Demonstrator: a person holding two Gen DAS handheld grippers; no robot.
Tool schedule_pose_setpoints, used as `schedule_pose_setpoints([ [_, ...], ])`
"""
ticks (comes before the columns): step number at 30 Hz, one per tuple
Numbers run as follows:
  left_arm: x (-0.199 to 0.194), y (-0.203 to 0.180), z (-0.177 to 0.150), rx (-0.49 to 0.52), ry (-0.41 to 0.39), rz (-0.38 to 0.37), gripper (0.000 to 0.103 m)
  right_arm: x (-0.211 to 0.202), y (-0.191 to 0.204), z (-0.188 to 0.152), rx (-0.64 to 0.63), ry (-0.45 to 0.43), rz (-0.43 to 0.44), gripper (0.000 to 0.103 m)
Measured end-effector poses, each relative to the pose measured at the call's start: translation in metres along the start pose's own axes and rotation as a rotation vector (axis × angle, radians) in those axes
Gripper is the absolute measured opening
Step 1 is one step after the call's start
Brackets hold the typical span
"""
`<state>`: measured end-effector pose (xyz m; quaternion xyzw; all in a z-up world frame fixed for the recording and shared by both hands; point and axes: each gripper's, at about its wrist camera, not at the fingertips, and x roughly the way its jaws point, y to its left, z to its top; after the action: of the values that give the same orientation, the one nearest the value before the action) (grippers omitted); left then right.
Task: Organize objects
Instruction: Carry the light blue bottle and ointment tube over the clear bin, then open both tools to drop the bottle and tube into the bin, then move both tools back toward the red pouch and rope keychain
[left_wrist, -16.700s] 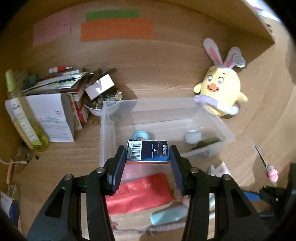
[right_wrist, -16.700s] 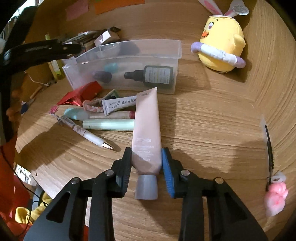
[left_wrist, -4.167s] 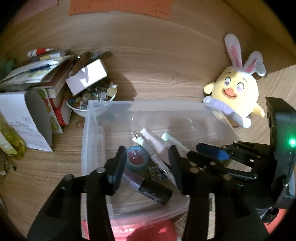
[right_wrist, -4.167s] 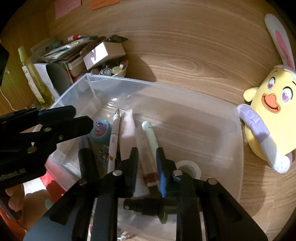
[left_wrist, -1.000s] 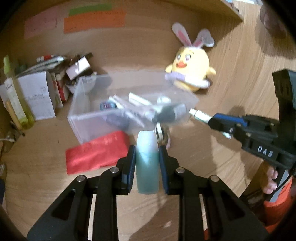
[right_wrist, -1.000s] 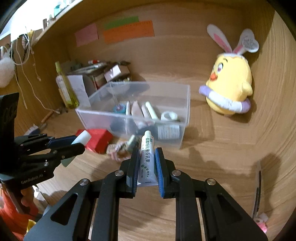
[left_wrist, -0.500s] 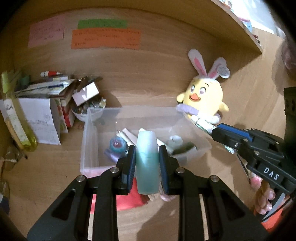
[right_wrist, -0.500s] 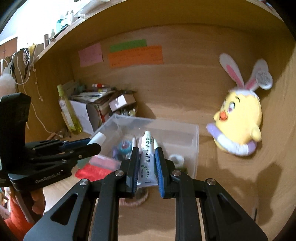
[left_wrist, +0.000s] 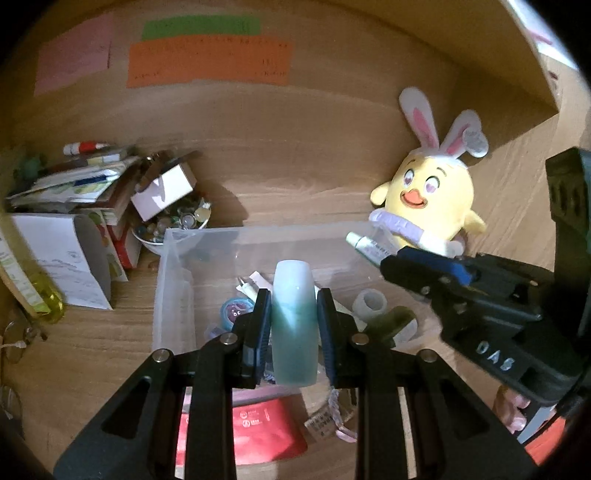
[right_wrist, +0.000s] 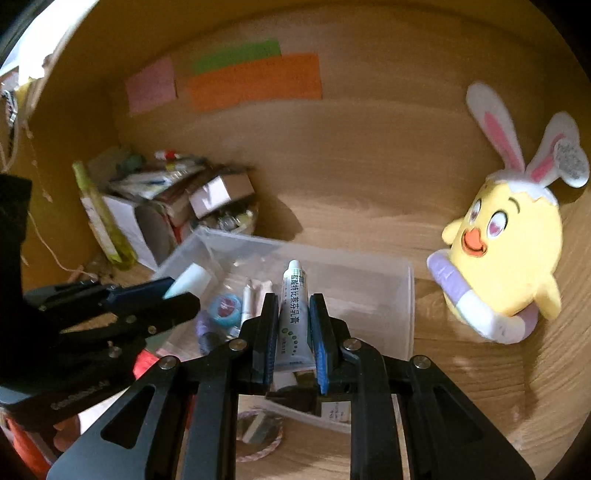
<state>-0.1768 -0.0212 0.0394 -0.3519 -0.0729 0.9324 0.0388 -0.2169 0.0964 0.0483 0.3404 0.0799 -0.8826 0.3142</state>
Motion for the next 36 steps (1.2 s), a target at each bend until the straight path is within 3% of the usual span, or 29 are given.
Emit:
schedule_pose_setpoints([
  [12,0.052,0.006,-0.008,-0.018,0.129,0.005,0.024,0.046,-0.008,-0.018,-0.015,0.097,-0.069,0.016],
  [21,0.048,0.008,-0.010,-0.021,0.154,-0.024,0.025,0.051,-0.006,-0.026,-0.037,0.145,-0.094,0.016],
  [23,0.041,0.010,-0.011,-0.020,0.143,-0.022,0.027,0.046,-0.008,-0.026,-0.031,0.146,-0.086,0.024],
  [26,0.023,0.010,-0.014,-0.003,0.106,-0.007,0.039,0.036,-0.010,-0.027,-0.021,0.131,-0.074,0.033],
  [33,-0.016,0.018,-0.025,0.022,0.053,0.010,0.063,0.003,-0.008,-0.032,-0.022,0.086,-0.021,0.038],
  [36,-0.027,0.024,-0.037,0.028,0.053,0.025,0.068,-0.011,-0.004,-0.038,-0.032,0.066,-0.002,0.041],
])
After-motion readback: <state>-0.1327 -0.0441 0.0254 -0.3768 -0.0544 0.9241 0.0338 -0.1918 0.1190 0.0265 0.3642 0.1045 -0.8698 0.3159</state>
